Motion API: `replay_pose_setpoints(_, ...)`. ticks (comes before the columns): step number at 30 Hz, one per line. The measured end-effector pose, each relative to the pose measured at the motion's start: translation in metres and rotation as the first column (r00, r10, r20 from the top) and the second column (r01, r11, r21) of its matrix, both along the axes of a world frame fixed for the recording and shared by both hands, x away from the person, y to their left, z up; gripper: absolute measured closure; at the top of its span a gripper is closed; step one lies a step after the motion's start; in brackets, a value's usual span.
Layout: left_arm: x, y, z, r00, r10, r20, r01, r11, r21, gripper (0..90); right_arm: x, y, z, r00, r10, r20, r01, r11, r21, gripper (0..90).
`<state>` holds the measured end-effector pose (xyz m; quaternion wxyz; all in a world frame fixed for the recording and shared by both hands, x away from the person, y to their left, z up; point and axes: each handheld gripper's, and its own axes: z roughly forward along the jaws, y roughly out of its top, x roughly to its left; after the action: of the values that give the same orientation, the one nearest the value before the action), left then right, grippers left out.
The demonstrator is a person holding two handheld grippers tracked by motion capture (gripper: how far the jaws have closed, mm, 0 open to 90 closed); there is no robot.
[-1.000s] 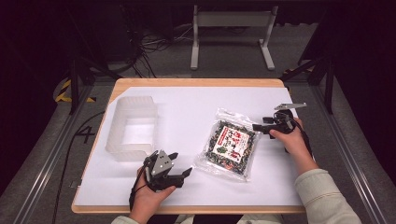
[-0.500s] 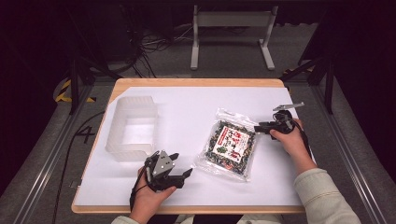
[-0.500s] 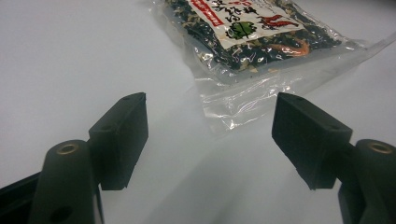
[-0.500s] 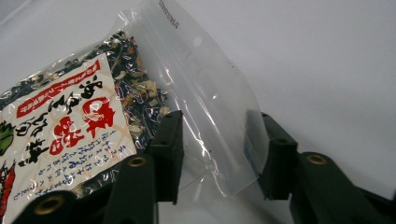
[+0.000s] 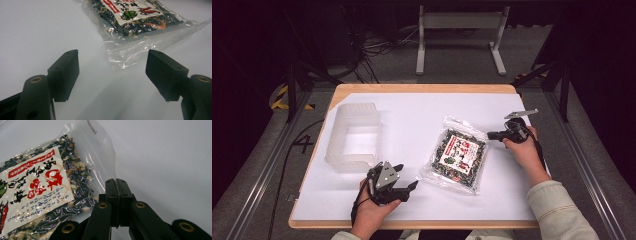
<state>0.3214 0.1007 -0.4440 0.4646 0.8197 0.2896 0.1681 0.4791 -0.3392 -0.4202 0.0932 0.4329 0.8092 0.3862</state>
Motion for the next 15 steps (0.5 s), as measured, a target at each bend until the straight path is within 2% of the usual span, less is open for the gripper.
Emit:
replay_pose_setpoints(2, 0.0, 0.0, 0.0, 1.0, -0.001, -0.005, 0.001, 1.0, -0.003, 27.9, -0.001, 0.0, 0.002, 0.9999, 0.002, 0.01, -0.002, 1.0, -0.004, 90.0)
replay_pose_setpoints(7, 0.002, 0.002, 0.0, 0.9978, -0.006, -0.067, 0.001, 0.9974, -0.072, 27.9, -0.006, 0.0, 0.009, 0.9993, 0.001, 0.037, -0.001, 1.0, 0.003, 90.0)
replay_pose_setpoints(12, 0.002, 0.002, 0.003, 0.9984, -0.014, -0.054, 0.01, 0.9976, -0.068, 27.8, -0.017, -0.002, 0.027, 0.995, -0.004, 0.099, 0.0, 0.999, 0.036, 90.0)
replay_pose_setpoints(15, 0.002, 0.0, 0.005, 0.9986, -0.017, -0.05, 0.013, 0.9977, -0.066, 27.9, -0.028, -0.005, 0.04, 0.9881, 0.002, 0.154, -0.013, 0.997, 0.07, 90.0)
